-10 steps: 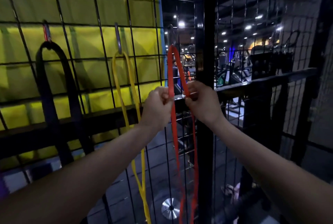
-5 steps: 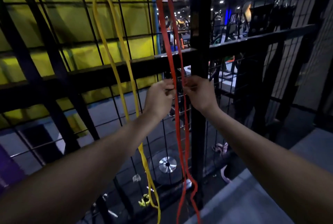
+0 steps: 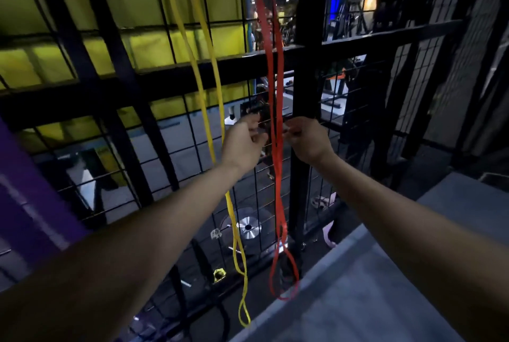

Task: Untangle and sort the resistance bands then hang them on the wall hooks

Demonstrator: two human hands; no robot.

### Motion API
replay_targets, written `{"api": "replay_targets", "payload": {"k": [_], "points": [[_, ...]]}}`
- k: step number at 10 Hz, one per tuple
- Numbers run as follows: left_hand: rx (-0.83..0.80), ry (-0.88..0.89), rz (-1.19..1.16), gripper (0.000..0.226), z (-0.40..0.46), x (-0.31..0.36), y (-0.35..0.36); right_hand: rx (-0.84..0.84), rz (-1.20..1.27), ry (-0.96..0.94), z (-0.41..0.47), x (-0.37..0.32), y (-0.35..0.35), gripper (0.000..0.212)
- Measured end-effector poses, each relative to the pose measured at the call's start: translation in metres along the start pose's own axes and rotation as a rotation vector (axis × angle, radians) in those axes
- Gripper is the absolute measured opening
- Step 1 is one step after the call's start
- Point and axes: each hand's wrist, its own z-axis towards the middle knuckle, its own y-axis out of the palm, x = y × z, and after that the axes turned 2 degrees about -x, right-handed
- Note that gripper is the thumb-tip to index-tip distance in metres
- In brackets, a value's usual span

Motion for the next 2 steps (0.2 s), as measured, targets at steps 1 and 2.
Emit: {"api": "replay_targets", "payload": {"k": [1, 2], "points": [[-0.032, 0.002, 0.018, 0.044, -0.021, 0.002, -0.018, -0.026, -0.050, 0.017, -0.017, -0.017, -0.003, 0.014], [-0.006, 0.033, 0.012, 0.043, -0.044, -0.001, -0.039, -0.038, -0.079, 0.020, -0.034, -0.040, -0.005, 0.019]]}}
